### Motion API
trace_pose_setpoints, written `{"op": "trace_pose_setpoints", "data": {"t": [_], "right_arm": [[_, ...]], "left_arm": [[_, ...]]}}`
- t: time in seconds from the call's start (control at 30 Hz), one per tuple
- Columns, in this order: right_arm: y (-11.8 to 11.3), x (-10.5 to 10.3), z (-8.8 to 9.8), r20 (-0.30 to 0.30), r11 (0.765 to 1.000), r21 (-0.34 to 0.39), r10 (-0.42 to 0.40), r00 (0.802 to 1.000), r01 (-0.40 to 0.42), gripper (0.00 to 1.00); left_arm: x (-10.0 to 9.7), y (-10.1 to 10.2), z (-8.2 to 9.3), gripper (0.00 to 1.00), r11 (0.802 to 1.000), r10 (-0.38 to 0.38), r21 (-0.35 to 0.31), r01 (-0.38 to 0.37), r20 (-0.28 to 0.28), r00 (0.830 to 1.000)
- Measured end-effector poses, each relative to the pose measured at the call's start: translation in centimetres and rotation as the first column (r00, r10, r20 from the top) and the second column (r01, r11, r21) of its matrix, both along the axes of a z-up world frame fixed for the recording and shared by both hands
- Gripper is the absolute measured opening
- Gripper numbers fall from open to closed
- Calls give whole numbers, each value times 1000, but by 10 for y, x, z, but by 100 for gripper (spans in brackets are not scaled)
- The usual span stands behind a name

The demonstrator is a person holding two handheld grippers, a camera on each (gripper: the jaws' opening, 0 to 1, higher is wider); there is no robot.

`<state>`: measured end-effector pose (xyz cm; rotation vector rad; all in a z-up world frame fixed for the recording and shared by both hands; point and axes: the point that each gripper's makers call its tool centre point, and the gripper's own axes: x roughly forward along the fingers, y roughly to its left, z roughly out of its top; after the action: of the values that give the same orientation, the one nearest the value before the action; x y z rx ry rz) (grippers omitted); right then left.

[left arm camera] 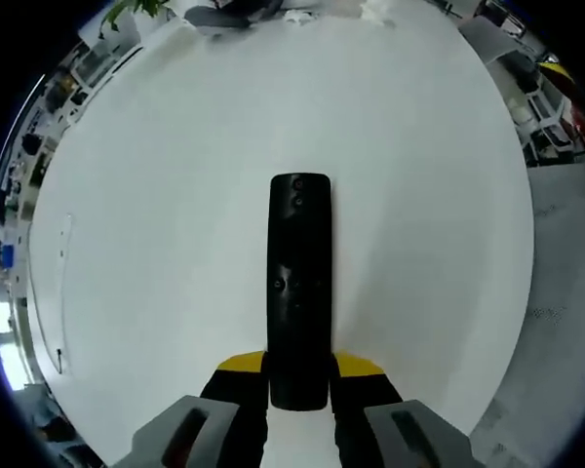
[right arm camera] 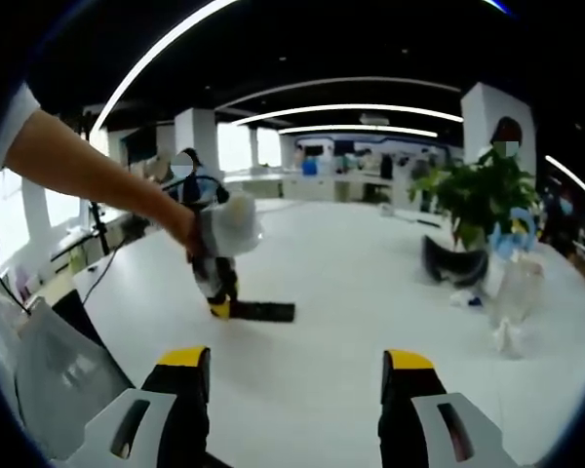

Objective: Press the specified remote control buttons in sequence, fully releasing each button before pressing the next.

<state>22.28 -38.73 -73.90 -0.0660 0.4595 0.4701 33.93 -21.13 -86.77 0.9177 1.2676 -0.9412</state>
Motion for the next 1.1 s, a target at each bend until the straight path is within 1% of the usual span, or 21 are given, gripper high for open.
{"op": "trace_pose_setpoints", "data": {"t": [0.17,0.4,0.5,0.6,0.87,0.97,1.1], "right_arm": [[2,-2,0,3,1000,-8,12,1000,-12,70],[0,-2,0,10,1000,-17,1,1000,-1,69],[-3,-1,-1,3,1000,-15,-13,1000,13,69],[-5,-1,-2,-6,1000,-19,-22,1000,22,69],[-3,-2,-3,-13,1000,-24,-17,1000,17,71],[-5,-1,-5,-22,999,-21,-27,999,27,71],[-7,-1,-7,-33,999,-25,-43,999,42,70]], "left_arm": [[-10,0,1,23,999,20,-27,-20,8,1000],[-24,-2,0,23,1000,5,-16,-5,2,1000],[-33,-2,1,23,1000,-20,-3,20,-2,1000],[-40,-1,1,23,1000,-23,0,23,-3,1000],[-52,0,1,23,999,-16,-34,17,8,1000],[-61,0,1,23,999,-31,-33,31,9,999],[-67,1,1,23,998,-45,-44,45,9,999]]}}
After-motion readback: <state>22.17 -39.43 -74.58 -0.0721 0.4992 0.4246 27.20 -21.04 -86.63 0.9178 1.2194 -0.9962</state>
